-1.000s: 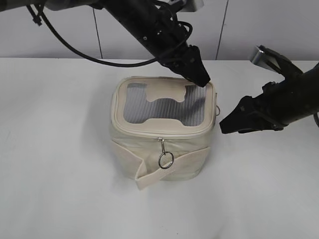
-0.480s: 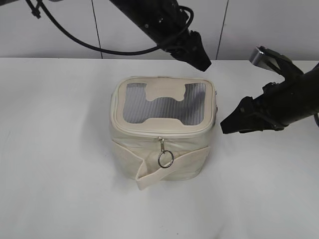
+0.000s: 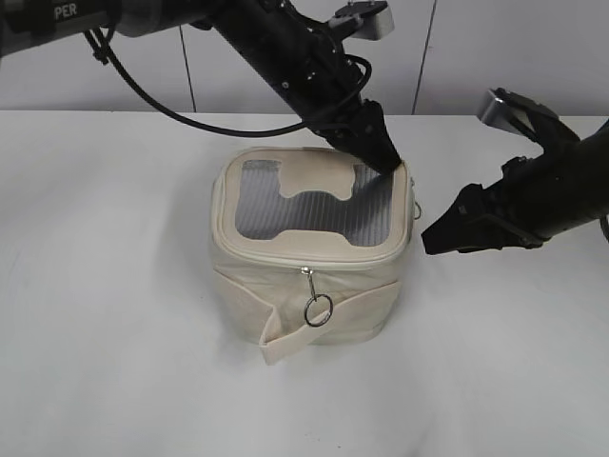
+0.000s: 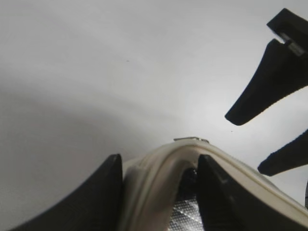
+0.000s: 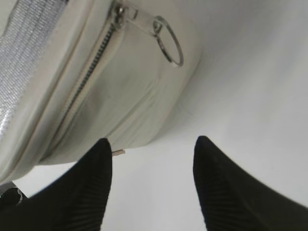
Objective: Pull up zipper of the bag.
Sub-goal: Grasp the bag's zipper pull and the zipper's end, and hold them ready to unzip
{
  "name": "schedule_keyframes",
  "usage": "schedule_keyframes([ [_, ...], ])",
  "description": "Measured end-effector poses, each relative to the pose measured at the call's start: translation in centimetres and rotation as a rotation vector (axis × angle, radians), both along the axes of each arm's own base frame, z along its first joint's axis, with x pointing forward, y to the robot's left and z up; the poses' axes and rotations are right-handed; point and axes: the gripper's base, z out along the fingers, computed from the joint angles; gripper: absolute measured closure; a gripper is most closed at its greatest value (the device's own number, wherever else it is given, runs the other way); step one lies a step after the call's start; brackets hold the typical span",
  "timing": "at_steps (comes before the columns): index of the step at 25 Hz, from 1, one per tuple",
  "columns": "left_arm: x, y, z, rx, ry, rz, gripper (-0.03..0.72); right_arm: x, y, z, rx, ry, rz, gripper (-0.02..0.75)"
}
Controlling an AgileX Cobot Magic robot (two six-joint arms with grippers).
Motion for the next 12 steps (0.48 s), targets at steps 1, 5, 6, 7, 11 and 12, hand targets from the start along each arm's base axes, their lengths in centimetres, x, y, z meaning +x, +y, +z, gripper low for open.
schedule_keyframes([
  [1,-0.02,0.00,0.00,0.000,0.002,-0.001,0.334,0.03,-0.02,0.00,-0.002,-0.003,-0.003,0.306],
  [5,0.03,0.04,-0.04,0.006,-0.009,-0.005,0.593,0.24,-0.16,-0.01,-0.014,-0.021,-0.020,0.306],
  [6,0.04,0.05,-0.05,0.007,-0.012,-0.008,0.600,0.31,-0.20,0.00,-0.017,-0.026,-0.026,0.306],
  [7,0.04,0.06,-0.06,0.008,-0.014,-0.009,0.601,0.33,-0.22,0.00,-0.019,-0.029,-0.027,0.306],
  [11,0.06,0.05,-0.05,0.007,-0.018,-0.011,0.601,0.76,-0.51,0.01,-0.058,-0.087,-0.029,0.306],
  [12,0.09,0.09,-0.05,0.007,-0.018,-0.010,0.601,0.84,-0.56,0.02,-0.071,-0.107,-0.016,0.306],
])
